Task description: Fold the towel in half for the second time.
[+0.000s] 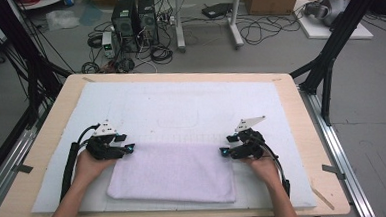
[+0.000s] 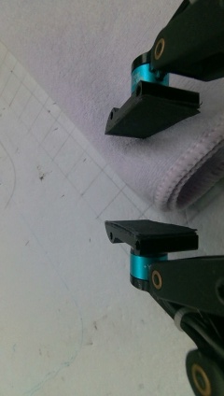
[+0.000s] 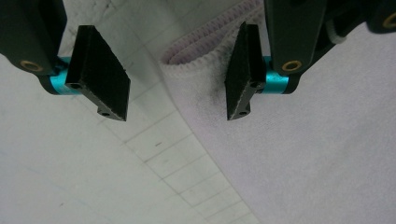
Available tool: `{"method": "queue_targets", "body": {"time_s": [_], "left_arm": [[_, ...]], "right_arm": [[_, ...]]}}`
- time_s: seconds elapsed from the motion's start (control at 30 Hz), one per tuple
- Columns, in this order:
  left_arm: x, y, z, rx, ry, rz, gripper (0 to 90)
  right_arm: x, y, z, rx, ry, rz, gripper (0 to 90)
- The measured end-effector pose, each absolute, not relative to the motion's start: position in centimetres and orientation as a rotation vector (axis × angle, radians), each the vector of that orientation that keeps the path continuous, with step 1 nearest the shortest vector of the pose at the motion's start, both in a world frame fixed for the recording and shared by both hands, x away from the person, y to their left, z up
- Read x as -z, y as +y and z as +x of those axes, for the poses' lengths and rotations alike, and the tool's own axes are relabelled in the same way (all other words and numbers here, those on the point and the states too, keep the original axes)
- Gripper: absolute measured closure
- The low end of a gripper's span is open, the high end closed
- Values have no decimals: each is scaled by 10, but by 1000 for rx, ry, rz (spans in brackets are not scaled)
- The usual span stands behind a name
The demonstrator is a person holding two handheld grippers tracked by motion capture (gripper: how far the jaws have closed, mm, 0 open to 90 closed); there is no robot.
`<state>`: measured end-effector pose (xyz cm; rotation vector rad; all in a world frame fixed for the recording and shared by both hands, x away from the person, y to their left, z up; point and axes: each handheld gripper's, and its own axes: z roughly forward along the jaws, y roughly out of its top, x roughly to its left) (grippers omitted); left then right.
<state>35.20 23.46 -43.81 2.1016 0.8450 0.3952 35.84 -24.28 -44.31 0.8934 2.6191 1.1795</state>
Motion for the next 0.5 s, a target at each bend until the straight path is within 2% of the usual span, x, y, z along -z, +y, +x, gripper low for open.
{"method": "queue_targets", "body": {"time_s": [0.17,0.37,0.5], "left_arm": [[432,249,353,-391,883,2009,461],[441,235,354,-325,836,2118,439],[444,236,354,-304,848,2128,468]], "right_arm": [[443,-244,357,-1191,2632,892,401],[443,-240,353,-1177,2666,867,413],[443,-241,352,-1177,2670,876,447]]}}
